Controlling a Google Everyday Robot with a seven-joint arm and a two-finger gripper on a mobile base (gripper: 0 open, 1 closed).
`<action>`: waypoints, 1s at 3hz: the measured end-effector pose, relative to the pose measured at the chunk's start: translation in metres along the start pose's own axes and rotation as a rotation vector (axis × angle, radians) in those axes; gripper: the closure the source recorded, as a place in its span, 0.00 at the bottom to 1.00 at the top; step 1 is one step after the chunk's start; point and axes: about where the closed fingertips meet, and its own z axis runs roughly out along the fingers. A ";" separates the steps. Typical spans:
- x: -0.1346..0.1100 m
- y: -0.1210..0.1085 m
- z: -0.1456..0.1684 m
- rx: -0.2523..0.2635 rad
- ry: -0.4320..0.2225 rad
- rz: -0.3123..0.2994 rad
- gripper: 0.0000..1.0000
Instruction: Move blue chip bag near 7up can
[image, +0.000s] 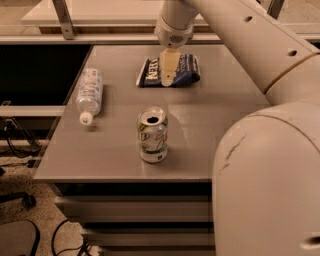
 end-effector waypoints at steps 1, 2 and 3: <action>0.013 -0.002 0.008 -0.014 0.021 0.018 0.00; 0.022 -0.002 0.018 -0.036 0.036 0.029 0.00; 0.028 0.003 0.029 -0.064 0.044 0.036 0.00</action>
Offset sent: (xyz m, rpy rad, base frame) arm 0.0177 -0.0272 -0.0249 -0.0450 0.0593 -0.0497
